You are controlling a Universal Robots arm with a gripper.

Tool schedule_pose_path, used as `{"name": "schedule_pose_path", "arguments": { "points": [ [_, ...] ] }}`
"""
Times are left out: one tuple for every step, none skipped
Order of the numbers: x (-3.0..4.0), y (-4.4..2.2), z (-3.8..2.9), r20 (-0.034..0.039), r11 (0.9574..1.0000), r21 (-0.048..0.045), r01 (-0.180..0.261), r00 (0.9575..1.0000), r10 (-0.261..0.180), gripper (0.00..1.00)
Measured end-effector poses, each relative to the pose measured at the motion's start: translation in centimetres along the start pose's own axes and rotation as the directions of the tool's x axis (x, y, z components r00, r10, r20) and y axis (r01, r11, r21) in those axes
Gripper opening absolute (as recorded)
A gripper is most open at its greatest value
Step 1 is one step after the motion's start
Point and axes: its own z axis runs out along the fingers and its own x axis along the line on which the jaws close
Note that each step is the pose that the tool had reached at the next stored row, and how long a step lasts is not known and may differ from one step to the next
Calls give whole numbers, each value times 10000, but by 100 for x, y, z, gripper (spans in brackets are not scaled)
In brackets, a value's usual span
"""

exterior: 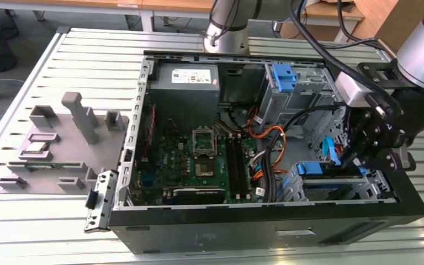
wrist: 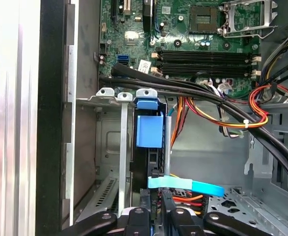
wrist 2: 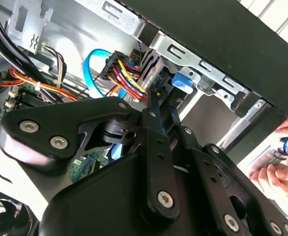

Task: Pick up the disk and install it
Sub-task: 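Insert the second disk wire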

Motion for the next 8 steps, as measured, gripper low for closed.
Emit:
{"name": "schedule_pose_path", "arguments": {
  "points": [
    [0,0,-16,1,10000,0,0,10000,0,24],
    [1,0,-32,0,10000,0,0,10000,0,24],
    [1,0,-41,2,10000,0,0,10000,0,24],
    [1,-1,-43,3,10000,0,0,10000,0,24],
    [1,-3,-42,5,10000,0,0,10000,0,24],
    [1,-9,-44,3,10000,0,0,10000,0,24],
    [2,-18,-45,2,10000,-1,0,10000,0,24],
    [2,-27,-44,7,10000,0,0,10000,0,24]
  ]
}}
